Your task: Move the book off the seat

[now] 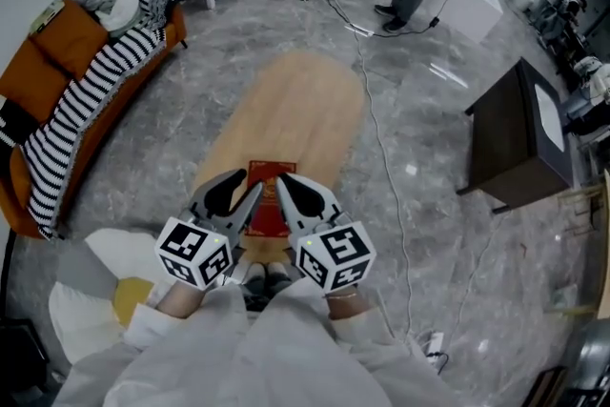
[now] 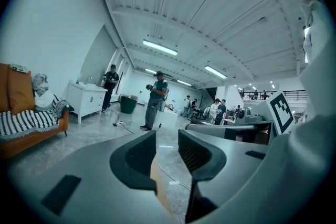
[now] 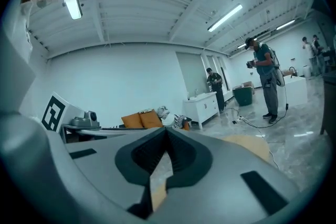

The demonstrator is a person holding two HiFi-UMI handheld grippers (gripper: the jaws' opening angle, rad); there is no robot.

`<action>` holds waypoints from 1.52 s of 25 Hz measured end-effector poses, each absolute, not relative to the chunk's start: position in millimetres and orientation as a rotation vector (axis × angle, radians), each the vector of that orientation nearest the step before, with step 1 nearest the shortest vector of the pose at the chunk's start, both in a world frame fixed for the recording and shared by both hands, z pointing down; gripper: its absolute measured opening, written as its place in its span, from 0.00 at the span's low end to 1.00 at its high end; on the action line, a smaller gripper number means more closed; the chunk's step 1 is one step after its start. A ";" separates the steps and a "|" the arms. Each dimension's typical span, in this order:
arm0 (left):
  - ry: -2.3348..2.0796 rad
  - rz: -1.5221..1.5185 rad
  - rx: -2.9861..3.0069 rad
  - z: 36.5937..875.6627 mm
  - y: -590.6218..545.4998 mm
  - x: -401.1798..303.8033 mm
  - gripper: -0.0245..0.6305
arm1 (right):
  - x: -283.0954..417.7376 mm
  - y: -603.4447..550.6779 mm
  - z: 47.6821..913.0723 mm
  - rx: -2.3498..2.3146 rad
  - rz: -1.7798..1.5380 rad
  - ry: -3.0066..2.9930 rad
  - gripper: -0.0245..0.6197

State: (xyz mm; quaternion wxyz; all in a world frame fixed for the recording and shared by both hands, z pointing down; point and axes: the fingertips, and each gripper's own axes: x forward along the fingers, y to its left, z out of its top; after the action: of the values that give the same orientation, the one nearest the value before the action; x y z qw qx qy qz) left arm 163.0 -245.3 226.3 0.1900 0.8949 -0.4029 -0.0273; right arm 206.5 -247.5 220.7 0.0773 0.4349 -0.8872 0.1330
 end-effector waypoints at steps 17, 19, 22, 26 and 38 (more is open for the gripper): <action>-1.127 -0.069 2.495 225.6 -236.5 161.5 0.05 | 199.9 -236.4 221.7 1.303 0.382 -2.621 0.05; -1.123 -0.073 2.495 224.1 -236.8 161.6 0.05 | 200.0 -236.1 221.8 1.305 0.371 -2.608 0.05; -1.117 -0.070 2.502 223.7 -237.9 162.4 0.05 | 200.9 -236.7 222.4 1.314 0.352 -2.589 0.05; -1.105 -0.066 2.498 227.2 -240.3 162.9 0.05 | 201.9 -239.0 223.0 1.332 0.343 -2.576 0.05; -1.075 -0.051 2.498 233.2 -239.9 166.1 0.05 | 207.5 -237.8 227.2 1.343 0.369 -2.554 0.05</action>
State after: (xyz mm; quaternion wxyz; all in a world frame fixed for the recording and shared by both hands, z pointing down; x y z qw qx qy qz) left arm 166.1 -239.9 233.2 0.2092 0.8981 -0.3864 -0.0182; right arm 207.5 -237.8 227.2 0.1159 0.4587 -0.8719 0.1260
